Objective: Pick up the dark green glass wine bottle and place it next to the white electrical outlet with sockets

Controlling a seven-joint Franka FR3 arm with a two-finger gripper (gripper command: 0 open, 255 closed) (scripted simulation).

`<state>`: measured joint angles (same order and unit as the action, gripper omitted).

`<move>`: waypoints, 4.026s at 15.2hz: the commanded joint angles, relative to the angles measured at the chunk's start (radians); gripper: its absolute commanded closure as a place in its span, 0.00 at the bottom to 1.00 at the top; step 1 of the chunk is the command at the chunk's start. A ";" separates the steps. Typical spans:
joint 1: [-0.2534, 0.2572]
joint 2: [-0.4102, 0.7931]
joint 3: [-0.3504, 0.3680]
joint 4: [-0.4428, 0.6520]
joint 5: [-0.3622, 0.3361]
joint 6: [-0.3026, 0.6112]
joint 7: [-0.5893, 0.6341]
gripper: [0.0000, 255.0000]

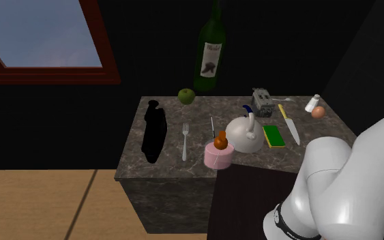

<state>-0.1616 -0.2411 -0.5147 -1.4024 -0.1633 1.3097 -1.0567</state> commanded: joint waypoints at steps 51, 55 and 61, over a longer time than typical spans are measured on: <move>-0.423 0.630 -0.393 -0.149 0.538 0.583 -0.820 1.00; -0.419 0.638 -0.387 -0.195 0.549 0.633 -0.830 1.00; -0.418 0.643 -0.383 -0.218 0.556 0.659 -0.836 1.00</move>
<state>-0.5794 0.4020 -0.8979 -1.6207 0.3919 1.9678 -1.8920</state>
